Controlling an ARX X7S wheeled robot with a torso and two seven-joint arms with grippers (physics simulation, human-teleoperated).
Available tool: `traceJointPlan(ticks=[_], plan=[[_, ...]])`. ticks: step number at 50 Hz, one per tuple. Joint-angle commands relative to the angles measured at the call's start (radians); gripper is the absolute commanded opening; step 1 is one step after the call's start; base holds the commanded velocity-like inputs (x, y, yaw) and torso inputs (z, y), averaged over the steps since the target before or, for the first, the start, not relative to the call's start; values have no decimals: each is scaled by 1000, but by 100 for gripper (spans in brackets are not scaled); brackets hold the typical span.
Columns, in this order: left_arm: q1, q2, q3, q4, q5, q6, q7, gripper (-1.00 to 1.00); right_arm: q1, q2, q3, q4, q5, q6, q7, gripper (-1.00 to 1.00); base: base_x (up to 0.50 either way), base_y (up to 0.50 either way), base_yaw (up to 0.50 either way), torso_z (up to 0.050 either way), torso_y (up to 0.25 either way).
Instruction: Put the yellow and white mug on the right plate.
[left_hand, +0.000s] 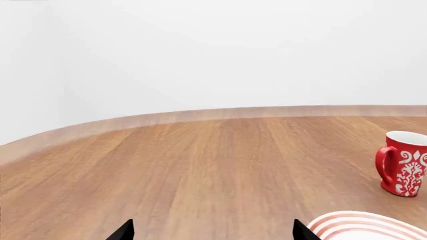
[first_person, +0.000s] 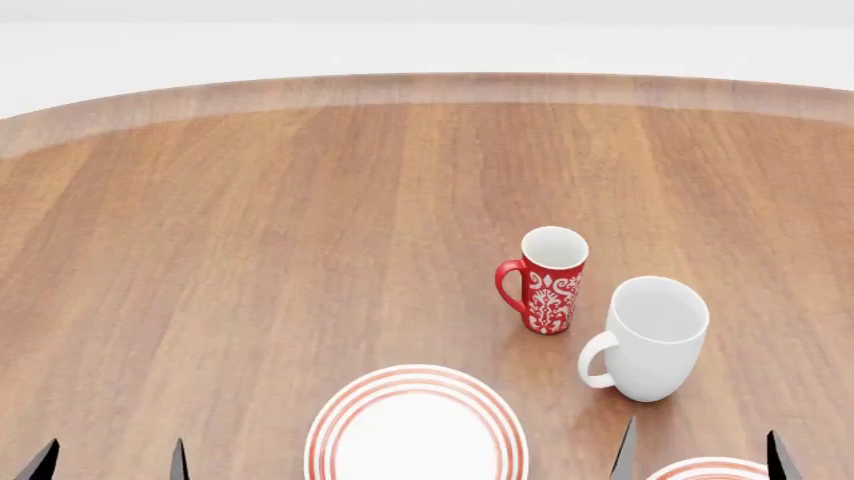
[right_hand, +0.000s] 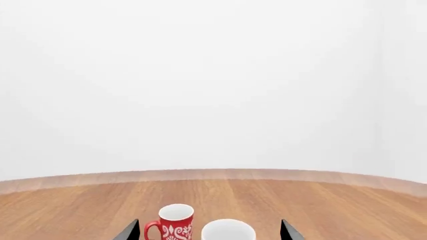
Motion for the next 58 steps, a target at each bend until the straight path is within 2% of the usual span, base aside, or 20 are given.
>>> traceJointPlan(ticks=[1, 58], plan=[[6, 21, -36, 7, 12, 35, 16, 100, -3, -24, 27, 3, -60, -43, 3, 100, 0, 0, 0, 0, 0], [20, 39, -116, 23, -99, 114, -25, 100, -26, -43, 96, -30, 38, -209, 25, 100, 0, 0, 0, 0, 0]])
